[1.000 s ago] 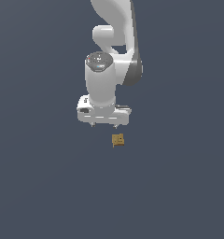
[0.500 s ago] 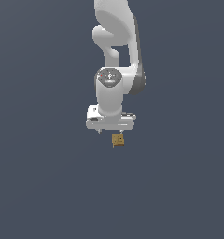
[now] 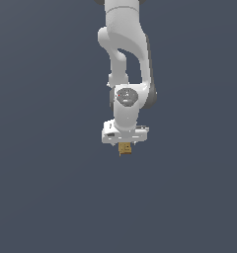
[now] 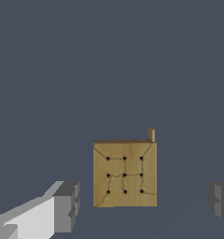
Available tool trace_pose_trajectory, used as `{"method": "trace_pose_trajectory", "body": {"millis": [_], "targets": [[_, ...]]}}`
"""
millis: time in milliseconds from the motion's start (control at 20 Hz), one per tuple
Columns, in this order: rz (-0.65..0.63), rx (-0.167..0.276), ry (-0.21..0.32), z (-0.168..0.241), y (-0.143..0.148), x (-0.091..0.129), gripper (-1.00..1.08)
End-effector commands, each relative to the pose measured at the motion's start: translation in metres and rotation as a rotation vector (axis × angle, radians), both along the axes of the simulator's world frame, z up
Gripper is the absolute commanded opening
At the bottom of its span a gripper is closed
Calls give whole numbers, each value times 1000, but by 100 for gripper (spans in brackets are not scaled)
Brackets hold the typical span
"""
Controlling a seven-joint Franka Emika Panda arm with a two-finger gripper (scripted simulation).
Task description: Pick up the object and move it to a goal position.
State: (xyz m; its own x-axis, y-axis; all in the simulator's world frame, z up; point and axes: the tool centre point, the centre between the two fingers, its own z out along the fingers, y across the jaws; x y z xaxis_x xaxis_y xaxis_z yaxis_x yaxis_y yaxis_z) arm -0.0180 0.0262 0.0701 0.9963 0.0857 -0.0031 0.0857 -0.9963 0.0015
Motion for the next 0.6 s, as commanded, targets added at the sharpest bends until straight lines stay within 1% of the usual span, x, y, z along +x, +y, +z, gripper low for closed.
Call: {"method": "trace_pose_trajectory", "body": {"millis": [0,300,550], "targets": [[12,1,-3,-7,4,-1,100],[14,2,-1,-9,5,-2,100],[14,2,-2,-25,5,-3,100]]}}
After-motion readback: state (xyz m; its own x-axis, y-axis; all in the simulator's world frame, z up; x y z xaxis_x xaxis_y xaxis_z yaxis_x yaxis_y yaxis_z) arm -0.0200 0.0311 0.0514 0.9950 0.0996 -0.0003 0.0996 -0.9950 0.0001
